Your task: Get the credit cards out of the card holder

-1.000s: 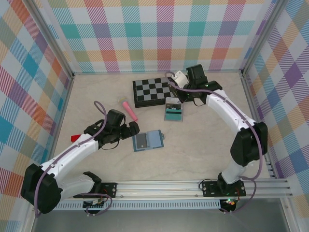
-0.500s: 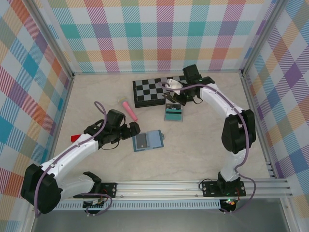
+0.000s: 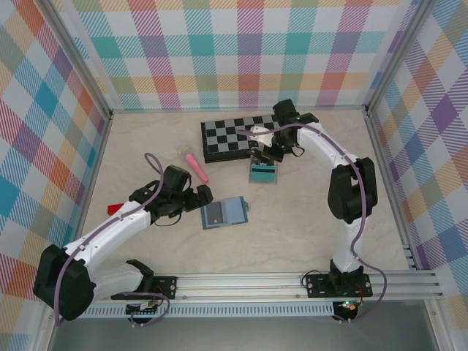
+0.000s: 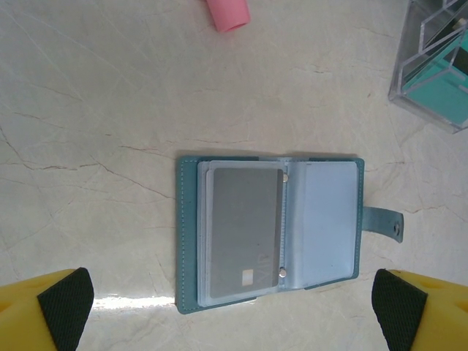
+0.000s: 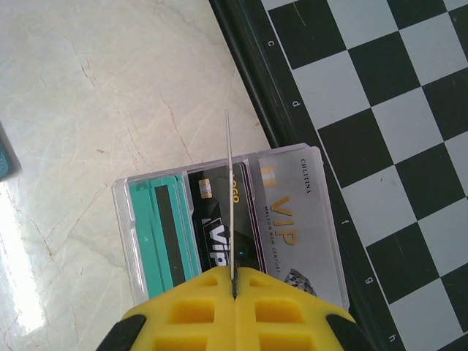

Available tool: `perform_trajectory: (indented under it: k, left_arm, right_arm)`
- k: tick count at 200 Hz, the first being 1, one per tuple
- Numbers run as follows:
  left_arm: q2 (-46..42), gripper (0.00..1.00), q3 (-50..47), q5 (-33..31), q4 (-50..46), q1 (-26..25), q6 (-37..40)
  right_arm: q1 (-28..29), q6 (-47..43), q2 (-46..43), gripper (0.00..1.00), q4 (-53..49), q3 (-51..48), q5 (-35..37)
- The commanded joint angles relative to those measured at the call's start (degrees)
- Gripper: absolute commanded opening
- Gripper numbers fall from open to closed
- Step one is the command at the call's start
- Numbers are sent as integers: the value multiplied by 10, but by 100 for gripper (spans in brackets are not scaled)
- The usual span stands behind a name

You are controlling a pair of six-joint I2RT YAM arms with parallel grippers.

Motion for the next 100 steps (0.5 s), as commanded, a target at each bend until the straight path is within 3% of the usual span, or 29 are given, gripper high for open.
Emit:
perform_trajectory:
  k: [1, 100]
  left_arm:
    - [8, 100, -4, 5, -2, 8, 3]
    - [15, 100, -4, 4, -10, 8, 4]
  right_arm:
    - [-5, -23, 13, 0, -30, 19, -11]
    - [-6, -43, 33, 3, -49, 21, 61]
